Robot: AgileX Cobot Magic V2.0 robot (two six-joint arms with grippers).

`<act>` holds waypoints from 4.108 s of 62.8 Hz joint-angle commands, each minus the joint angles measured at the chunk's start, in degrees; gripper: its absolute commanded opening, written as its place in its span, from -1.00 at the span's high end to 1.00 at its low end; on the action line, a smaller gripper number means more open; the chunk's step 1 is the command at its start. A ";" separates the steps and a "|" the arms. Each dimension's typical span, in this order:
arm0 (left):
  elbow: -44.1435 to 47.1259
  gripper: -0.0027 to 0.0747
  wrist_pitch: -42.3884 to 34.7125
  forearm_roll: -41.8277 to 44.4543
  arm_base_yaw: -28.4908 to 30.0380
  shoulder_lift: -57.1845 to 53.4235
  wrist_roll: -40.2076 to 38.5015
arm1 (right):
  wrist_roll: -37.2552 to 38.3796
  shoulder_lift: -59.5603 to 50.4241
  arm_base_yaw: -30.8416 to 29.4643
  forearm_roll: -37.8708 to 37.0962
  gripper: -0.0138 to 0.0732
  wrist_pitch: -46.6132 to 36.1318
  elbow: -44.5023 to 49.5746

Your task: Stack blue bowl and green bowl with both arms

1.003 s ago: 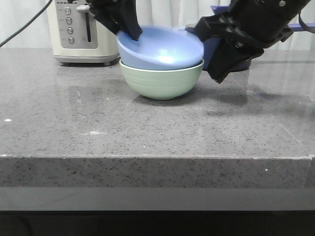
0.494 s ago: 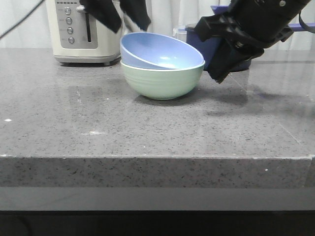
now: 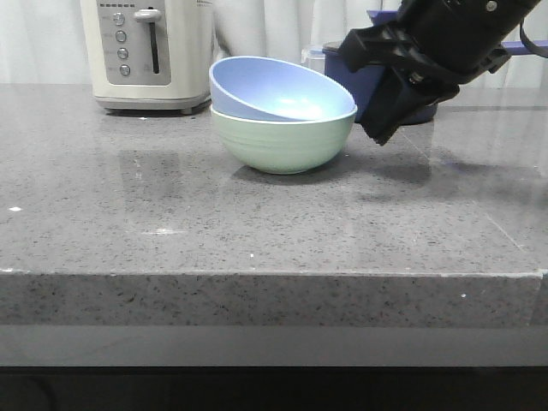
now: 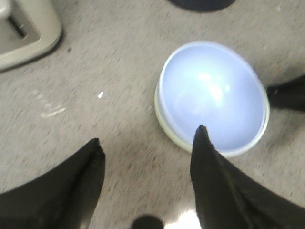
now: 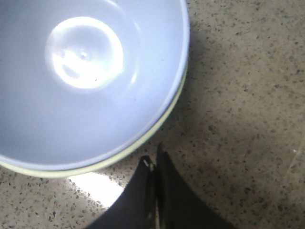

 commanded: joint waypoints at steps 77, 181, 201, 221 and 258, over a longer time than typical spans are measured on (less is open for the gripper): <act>27.72 -0.10 -5.72 4.65 -0.52 -35.19 -3.47 | 22.22 -33.25 -0.06 -19.00 0.81 17.86 4.60; 49.81 0.98 -33.94 5.03 16.12 -55.04 -3.33 | 22.17 -53.06 -0.06 -18.34 0.81 9.30 20.31; 75.70 0.98 -51.24 -2.41 25.81 -75.79 -3.33 | 22.17 -53.06 -0.06 -18.34 0.81 9.30 20.31; 85.58 0.98 -58.90 -3.22 26.94 -81.79 -3.23 | 22.17 -53.06 -0.06 -18.34 0.81 9.30 20.31; 85.45 0.98 -58.14 -1.85 27.46 -81.68 -3.21 | 22.17 -52.98 -0.06 -18.34 0.81 9.32 20.31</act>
